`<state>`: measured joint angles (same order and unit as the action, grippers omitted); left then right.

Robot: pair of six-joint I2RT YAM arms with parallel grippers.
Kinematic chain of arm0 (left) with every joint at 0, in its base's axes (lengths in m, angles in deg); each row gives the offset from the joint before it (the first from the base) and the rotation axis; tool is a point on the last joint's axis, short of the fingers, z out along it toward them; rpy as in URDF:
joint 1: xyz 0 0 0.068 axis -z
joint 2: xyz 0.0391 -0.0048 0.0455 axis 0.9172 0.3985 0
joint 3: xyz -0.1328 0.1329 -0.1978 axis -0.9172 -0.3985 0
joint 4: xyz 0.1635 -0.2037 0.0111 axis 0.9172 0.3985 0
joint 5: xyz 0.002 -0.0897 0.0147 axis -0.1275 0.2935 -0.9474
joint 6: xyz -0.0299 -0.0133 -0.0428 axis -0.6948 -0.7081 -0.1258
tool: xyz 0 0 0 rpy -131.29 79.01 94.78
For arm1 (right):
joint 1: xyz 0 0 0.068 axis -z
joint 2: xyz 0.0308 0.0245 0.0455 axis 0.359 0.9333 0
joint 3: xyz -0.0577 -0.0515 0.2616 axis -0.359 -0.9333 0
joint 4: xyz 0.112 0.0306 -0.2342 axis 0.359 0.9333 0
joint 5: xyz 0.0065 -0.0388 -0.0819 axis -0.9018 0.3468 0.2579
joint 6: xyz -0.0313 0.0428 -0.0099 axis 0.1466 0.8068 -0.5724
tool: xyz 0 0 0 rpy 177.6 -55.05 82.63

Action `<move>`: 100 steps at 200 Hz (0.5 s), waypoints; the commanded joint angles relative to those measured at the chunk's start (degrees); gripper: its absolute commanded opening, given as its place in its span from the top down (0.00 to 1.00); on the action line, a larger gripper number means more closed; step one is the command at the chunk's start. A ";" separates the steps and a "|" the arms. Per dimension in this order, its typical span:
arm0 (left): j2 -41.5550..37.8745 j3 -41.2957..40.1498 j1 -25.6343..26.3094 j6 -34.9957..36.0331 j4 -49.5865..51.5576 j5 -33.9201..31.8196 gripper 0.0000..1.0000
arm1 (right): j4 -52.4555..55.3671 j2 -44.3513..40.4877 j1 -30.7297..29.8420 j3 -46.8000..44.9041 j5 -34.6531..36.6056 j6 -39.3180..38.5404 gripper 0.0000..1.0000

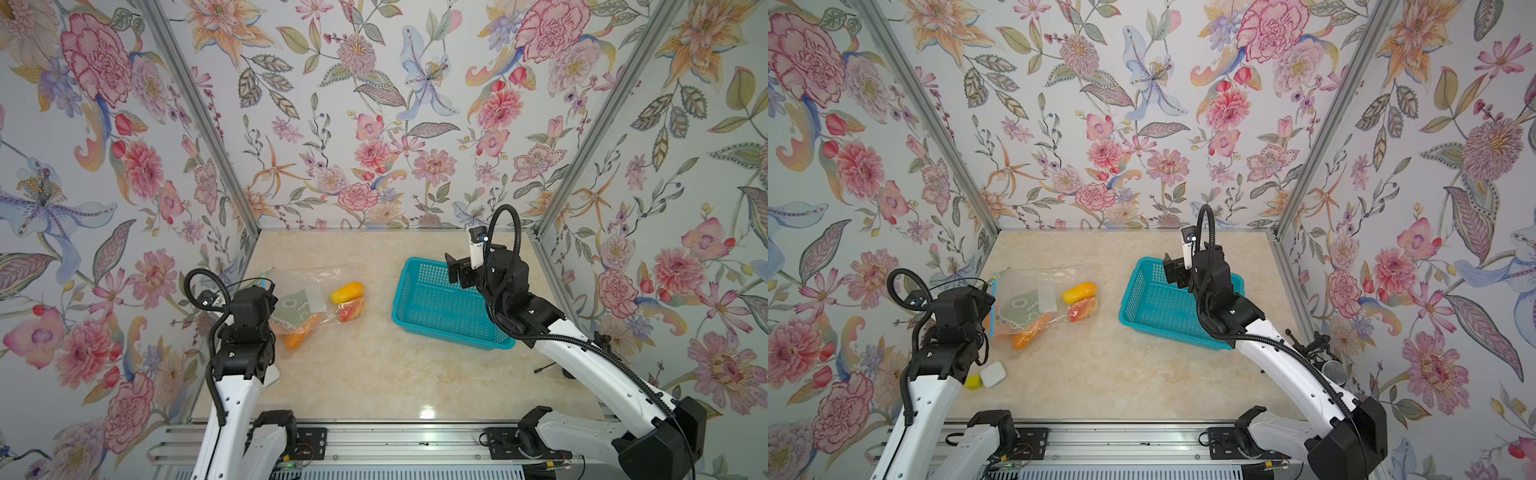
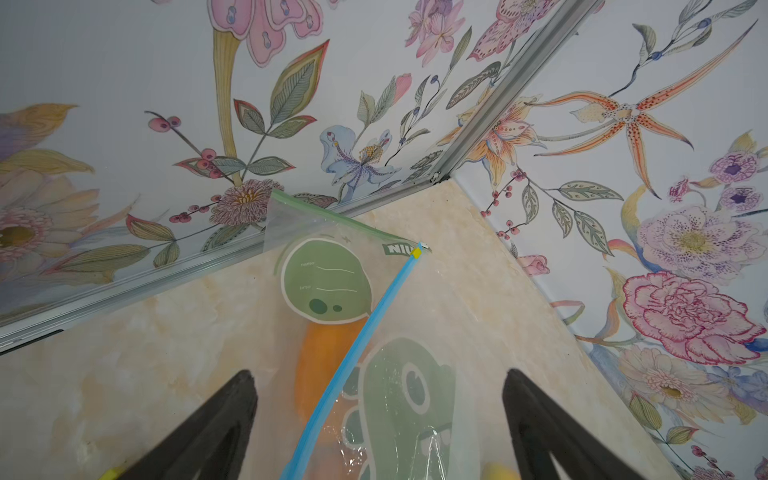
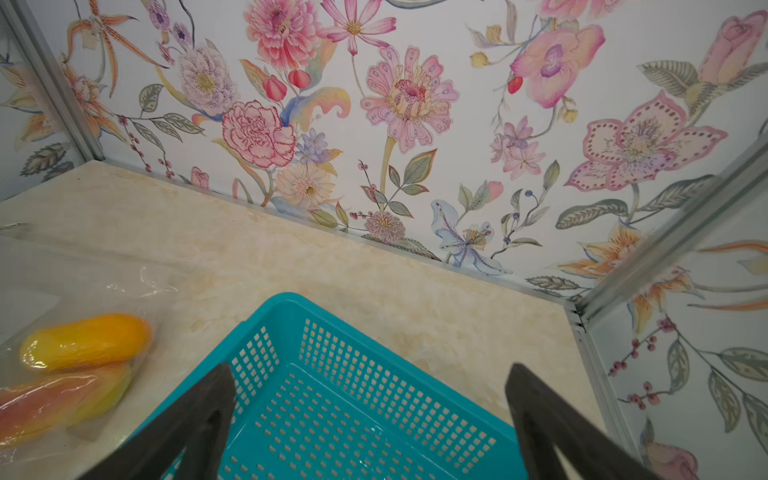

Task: Place the mango in a zip-top bag and seal the zipper
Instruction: Reset both arms

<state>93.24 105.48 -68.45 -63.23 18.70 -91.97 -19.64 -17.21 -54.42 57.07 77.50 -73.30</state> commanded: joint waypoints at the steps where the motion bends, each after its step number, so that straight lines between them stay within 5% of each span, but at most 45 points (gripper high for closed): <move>1: -0.31 2.82 -0.27 9.81 -2.34 3.09 0.01 | 2.30 -5.73 2.04 -6.28 8.13 4.82 0.00; 23: 0.78 0.41 2.33 15.32 -10.09 8.90 0.01 | 2.30 -10.50 5.85 -14.32 10.25 6.31 0.00; 56: 7.97 -1.50 11.31 21.89 -23.36 5.71 0.01 | -3.49 -14.42 14.14 -24.79 10.71 6.16 0.00; 100: 17.54 -4.01 11.31 33.68 -39.54 5.20 0.01 | -25.51 -14.88 24.65 -37.34 6.72 4.28 0.00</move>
<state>108.34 103.36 -57.09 -39.12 -8.88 -85.61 -29.87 -32.33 -33.86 23.41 85.59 -69.13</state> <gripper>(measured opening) 0.989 0.996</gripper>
